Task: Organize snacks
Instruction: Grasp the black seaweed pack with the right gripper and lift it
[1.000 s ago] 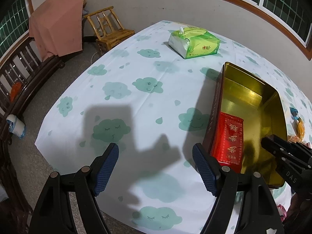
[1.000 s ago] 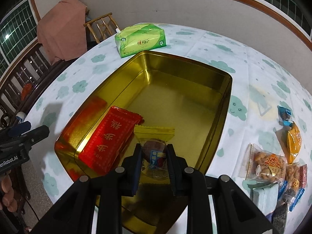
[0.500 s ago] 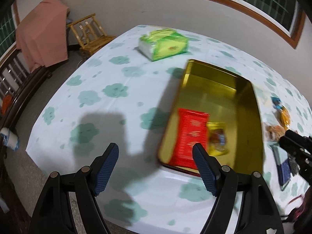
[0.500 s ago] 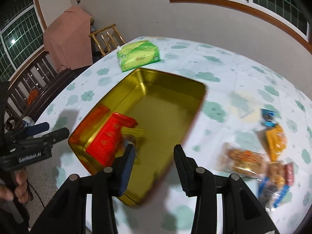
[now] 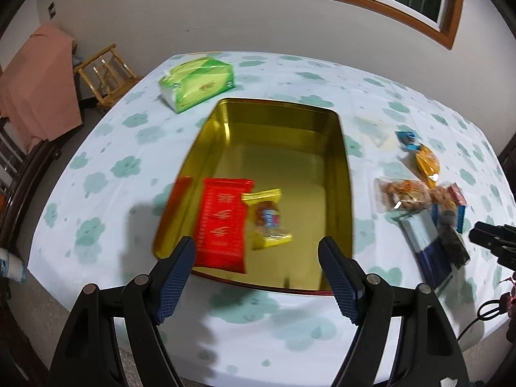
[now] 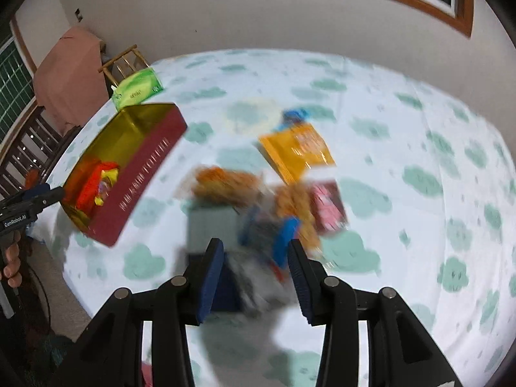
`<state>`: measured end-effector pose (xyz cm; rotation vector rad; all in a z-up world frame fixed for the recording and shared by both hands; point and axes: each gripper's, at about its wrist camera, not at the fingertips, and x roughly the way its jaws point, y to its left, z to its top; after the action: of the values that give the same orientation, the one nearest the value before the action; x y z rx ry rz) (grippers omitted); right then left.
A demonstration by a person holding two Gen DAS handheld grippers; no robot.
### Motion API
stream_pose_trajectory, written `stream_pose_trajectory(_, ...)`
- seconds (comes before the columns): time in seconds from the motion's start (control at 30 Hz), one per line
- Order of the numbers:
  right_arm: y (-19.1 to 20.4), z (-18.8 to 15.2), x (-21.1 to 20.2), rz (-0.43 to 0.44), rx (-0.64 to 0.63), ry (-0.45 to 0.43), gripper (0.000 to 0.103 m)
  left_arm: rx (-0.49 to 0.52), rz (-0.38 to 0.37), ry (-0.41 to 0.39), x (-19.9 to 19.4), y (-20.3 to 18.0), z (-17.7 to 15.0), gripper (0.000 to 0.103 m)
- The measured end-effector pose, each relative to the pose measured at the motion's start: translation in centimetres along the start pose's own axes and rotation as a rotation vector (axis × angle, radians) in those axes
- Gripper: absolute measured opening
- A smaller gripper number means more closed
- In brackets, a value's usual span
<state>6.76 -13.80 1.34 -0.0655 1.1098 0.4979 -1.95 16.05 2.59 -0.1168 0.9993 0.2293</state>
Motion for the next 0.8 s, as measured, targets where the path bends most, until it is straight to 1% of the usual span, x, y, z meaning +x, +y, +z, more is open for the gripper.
stream_pose_trajectory(0.1,-0.8,-0.8,1.0,0.052,0.009,0.028,0.042,0.020,-0.003,0.003,-0.2,-1.2,-0.2,0.075)
stream_pose_trajectory(0.17,-1.2,-1.1,1.5,0.089,0.010,0.037,0.042,0.035,-0.001,0.004,-0.3,-2.0,-0.3,0.075)
stream_pose_trajectory(0.23,-1.4,-1.4,2.1,0.108,0.005,0.046,0.042,0.044,-0.003,0.006,-0.5,-2.5,-0.4,0.075)
stream_pose_trajectory(0.3,-1.5,-1.5,2.6,0.150,0.003,0.052,0.042,0.052,-0.004,0.010,-0.5,-3.0,-0.5,0.075)
stream_pose_trajectory(0.43,-1.7,-1.8,3.7,0.184,-0.006,0.084,0.042,0.062,-0.007,0.018,-0.4,-3.8,-0.5,0.075)
stream_pose_trajectory(0.57,-1.4,-2.3,3.9,0.186,-0.007,0.074,0.037,0.077,-0.012,0.026,-0.2,-4.5,-0.6,0.075)
stream_pose_trajectory(0.8,0.2,-3.0,3.9,0.133,0.021,0.050,0.036,0.093,-0.036,0.038,0.3,-5.8,-0.7,0.075)
